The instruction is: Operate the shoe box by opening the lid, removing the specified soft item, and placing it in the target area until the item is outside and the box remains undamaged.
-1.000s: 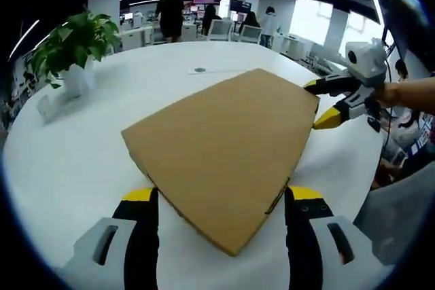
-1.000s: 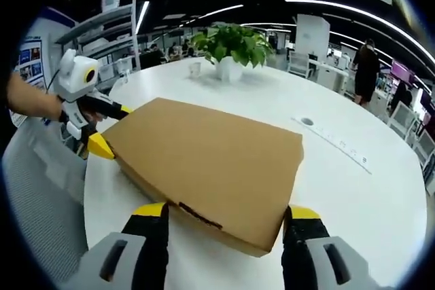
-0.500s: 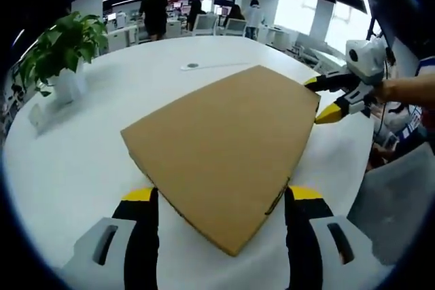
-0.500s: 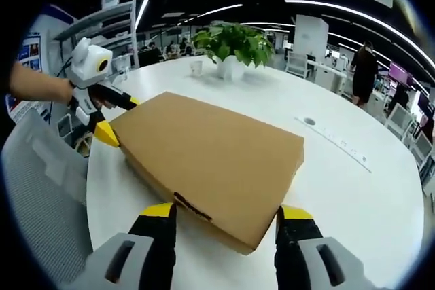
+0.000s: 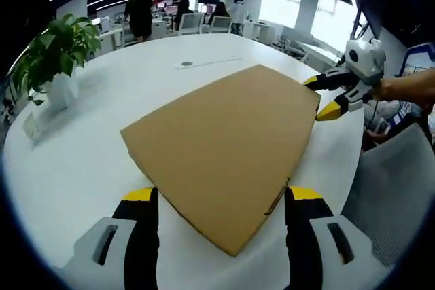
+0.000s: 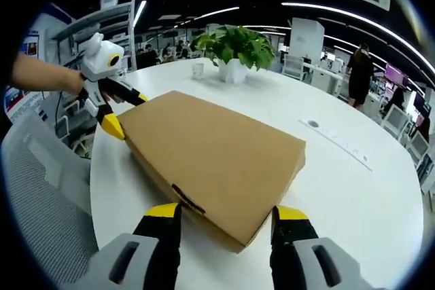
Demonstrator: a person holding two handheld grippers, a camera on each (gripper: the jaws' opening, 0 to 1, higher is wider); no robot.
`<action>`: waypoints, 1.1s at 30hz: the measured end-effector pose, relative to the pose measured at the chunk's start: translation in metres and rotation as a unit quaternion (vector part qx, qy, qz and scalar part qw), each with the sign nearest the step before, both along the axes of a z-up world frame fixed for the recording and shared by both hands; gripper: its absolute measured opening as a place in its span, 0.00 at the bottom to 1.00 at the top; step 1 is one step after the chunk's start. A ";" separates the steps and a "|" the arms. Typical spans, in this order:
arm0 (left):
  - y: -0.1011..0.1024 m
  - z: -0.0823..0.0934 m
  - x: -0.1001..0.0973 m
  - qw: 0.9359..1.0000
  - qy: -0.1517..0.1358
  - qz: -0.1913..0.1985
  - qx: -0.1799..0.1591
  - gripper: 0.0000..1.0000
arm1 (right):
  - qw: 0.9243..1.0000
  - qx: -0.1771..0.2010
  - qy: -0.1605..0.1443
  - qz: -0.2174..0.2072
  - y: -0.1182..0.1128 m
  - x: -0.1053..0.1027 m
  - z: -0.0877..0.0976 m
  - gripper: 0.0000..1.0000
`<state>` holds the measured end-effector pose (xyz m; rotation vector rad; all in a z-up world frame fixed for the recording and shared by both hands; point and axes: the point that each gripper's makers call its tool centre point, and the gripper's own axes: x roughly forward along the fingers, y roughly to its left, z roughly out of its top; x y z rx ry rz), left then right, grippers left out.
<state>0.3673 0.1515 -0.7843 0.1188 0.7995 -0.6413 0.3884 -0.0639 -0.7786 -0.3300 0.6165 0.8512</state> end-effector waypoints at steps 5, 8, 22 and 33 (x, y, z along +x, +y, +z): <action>0.008 0.000 -0.001 1.000 0.007 -0.015 0.004 0.78 | 1.000 0.004 -0.005 -0.009 0.008 -0.007 0.000 0.49; 0.012 0.000 -0.002 1.000 0.008 -0.023 0.005 0.78 | 1.000 0.007 -0.006 -0.013 0.011 -0.012 0.001 0.49; 0.025 0.000 -0.005 0.998 0.013 -0.053 0.009 0.78 | 0.999 0.013 -0.003 -0.031 0.021 -0.025 0.002 0.47; 0.037 0.000 -0.009 0.997 0.017 -0.077 0.014 0.78 | 0.999 0.016 0.002 -0.031 0.033 -0.041 0.002 0.44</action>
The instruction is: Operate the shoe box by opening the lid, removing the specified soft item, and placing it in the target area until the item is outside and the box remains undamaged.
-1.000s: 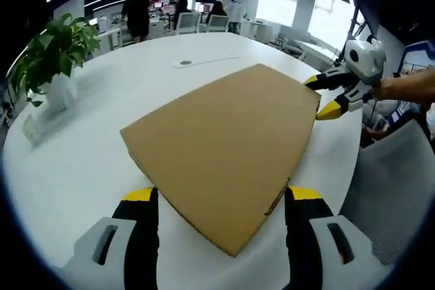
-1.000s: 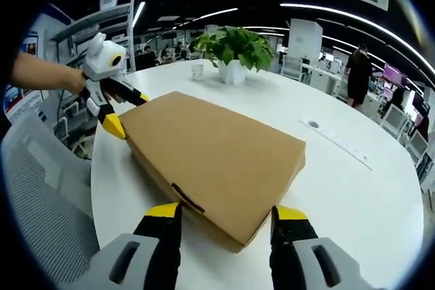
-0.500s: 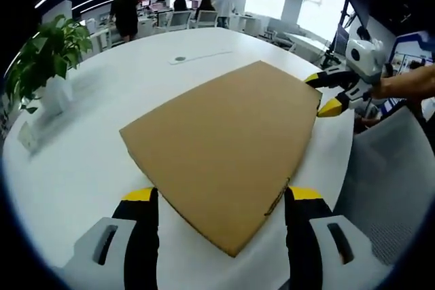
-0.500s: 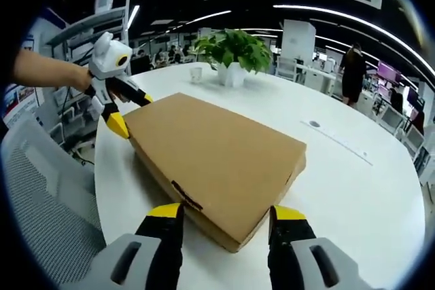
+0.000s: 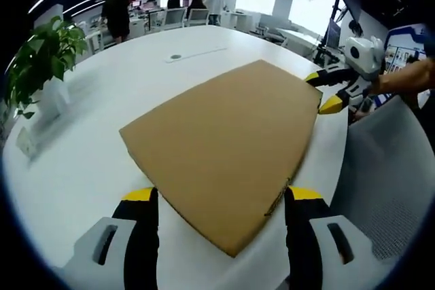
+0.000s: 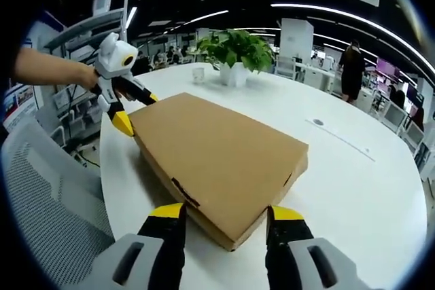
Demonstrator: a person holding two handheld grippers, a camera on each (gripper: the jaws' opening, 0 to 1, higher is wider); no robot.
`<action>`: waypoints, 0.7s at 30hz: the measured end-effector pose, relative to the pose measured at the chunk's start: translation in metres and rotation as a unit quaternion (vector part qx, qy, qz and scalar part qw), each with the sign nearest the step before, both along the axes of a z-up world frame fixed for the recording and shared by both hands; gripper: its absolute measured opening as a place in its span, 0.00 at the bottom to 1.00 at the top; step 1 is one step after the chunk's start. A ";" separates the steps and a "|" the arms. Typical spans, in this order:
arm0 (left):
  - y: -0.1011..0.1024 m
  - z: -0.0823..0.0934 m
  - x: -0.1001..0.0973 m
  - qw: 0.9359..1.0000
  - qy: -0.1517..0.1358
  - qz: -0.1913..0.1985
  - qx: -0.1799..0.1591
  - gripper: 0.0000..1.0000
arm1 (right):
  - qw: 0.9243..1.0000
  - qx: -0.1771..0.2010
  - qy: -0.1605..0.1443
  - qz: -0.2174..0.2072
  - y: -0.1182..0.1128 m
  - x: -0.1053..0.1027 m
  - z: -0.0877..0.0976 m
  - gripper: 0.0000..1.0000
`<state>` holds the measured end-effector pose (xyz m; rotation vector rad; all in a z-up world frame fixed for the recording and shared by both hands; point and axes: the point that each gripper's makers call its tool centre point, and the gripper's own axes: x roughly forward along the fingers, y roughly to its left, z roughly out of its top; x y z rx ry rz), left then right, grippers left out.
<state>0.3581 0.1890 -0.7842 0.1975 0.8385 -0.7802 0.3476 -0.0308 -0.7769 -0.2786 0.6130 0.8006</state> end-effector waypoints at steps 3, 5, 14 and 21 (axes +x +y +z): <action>0.002 0.000 -0.001 1.000 0.000 -0.006 0.000 0.78 | 1.000 0.002 0.000 -0.003 0.002 -0.004 0.000 0.43; 0.003 0.000 -0.001 1.000 0.000 -0.010 0.000 0.78 | 1.000 0.005 0.001 -0.006 0.002 -0.006 0.000 0.43; 0.003 0.001 -0.003 1.000 -0.007 -0.022 0.000 0.79 | 1.000 0.015 0.002 -0.015 0.005 -0.012 0.001 0.42; 0.000 0.004 -0.008 1.000 -0.021 -0.011 -0.006 0.80 | 1.000 0.016 0.001 -0.019 0.005 -0.012 0.001 0.43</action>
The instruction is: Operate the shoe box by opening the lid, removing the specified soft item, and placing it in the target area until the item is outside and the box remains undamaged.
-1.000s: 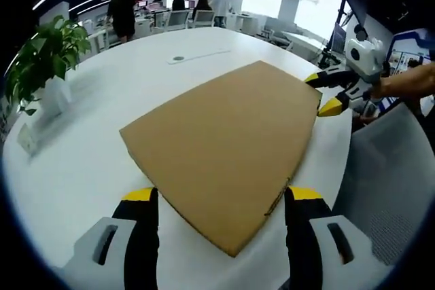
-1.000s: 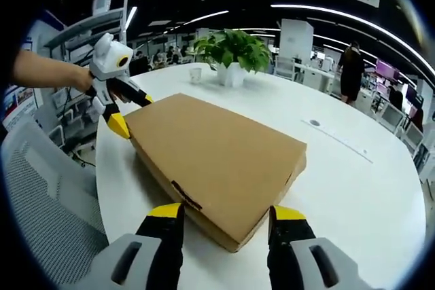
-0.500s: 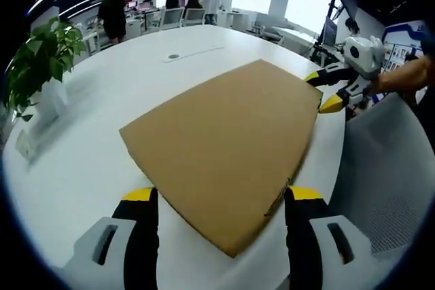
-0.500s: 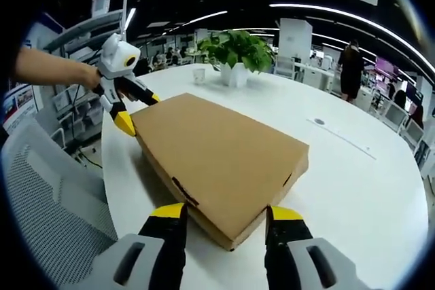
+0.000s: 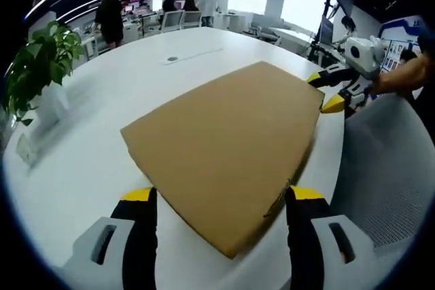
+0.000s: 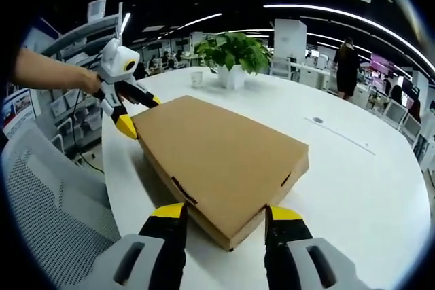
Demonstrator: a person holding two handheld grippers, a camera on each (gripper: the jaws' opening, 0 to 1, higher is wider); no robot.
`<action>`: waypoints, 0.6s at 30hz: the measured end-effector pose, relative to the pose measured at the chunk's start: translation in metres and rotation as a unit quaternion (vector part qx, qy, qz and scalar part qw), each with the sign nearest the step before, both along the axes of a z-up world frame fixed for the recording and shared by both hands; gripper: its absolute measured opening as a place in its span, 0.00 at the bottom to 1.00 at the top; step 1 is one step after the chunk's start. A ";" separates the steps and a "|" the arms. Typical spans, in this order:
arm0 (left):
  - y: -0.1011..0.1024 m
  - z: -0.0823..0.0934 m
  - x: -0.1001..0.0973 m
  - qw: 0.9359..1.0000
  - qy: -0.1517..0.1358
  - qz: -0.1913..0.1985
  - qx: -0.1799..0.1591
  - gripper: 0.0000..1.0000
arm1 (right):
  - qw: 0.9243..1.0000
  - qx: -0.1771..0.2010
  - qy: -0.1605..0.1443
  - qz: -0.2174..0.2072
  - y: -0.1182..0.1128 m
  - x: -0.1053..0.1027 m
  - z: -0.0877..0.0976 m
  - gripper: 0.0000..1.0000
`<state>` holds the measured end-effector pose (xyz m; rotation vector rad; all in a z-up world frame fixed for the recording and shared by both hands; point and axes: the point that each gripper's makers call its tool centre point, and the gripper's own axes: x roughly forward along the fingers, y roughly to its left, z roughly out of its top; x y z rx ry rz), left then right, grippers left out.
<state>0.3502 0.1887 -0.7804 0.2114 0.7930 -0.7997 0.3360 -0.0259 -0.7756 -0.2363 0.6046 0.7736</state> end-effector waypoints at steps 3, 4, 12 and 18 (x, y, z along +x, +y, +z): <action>-0.001 0.002 -0.001 1.000 -0.011 0.011 -0.009 0.81 | 1.000 0.001 -0.002 0.000 0.000 0.000 0.000 0.44; -0.001 0.004 -0.001 1.000 -0.015 0.013 -0.012 0.81 | 1.000 0.001 -0.002 0.000 0.000 -0.001 0.000 0.44; 0.000 0.008 -0.011 0.999 -0.033 0.028 -0.024 0.79 | 1.000 -0.001 -0.011 0.002 0.000 -0.001 0.001 0.43; 0.006 0.003 -0.017 0.998 -0.043 0.041 -0.017 0.79 | 1.000 -0.001 -0.012 0.006 0.000 -0.001 0.000 0.43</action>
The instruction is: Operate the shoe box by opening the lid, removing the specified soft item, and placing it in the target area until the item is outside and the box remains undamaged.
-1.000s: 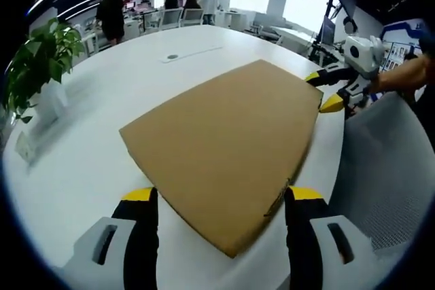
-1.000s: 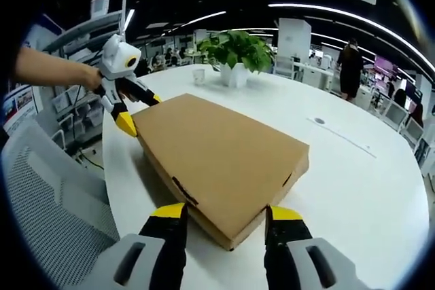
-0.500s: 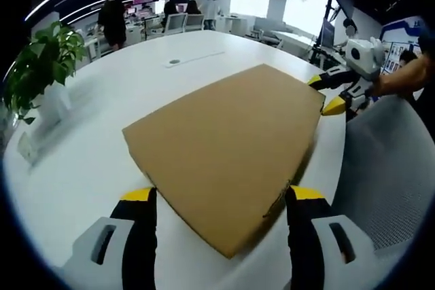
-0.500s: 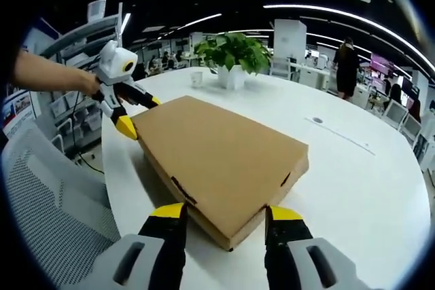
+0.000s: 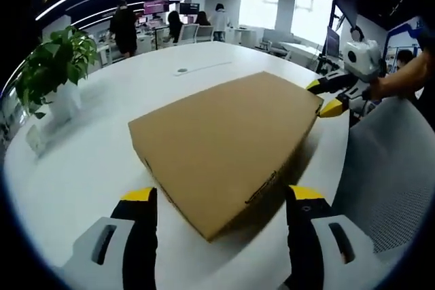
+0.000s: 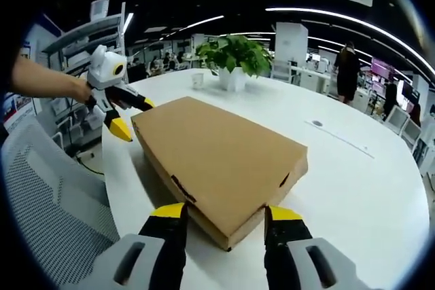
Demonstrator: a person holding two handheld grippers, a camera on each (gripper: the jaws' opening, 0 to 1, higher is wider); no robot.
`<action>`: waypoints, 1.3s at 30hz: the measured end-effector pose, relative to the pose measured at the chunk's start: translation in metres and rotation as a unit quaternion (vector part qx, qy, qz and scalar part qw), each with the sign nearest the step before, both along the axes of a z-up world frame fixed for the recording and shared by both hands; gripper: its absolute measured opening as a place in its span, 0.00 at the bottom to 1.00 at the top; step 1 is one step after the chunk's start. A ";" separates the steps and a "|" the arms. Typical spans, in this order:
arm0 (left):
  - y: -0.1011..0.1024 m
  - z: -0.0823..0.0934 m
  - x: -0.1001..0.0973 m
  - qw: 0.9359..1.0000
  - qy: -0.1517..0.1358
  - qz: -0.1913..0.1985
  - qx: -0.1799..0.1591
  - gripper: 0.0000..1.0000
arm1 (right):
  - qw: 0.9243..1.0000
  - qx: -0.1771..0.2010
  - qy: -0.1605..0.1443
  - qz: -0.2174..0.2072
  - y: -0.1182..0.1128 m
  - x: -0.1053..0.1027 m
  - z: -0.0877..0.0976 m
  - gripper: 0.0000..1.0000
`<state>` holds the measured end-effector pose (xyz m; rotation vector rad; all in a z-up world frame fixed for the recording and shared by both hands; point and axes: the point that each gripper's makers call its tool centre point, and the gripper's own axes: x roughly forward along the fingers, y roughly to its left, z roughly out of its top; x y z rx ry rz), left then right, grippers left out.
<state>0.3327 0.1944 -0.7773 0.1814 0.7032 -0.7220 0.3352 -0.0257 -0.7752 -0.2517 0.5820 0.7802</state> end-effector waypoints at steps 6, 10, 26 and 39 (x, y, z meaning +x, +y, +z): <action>0.006 -0.002 -0.002 1.000 -0.010 0.018 0.005 0.73 | 1.000 -0.009 0.002 -0.003 -0.004 -0.003 -0.006 0.39; 0.006 -0.005 -0.004 0.999 -0.014 0.030 -0.002 0.68 | 1.000 -0.005 0.007 -0.007 -0.004 -0.004 -0.008 0.38; 0.007 0.001 0.001 0.997 -0.037 0.070 -0.016 0.57 | 1.000 0.009 0.021 -0.019 -0.005 -0.006 -0.009 0.36; 0.006 0.020 -0.001 0.996 -0.037 0.070 -0.029 0.57 | 1.000 0.017 0.013 -0.015 -0.005 -0.008 0.012 0.35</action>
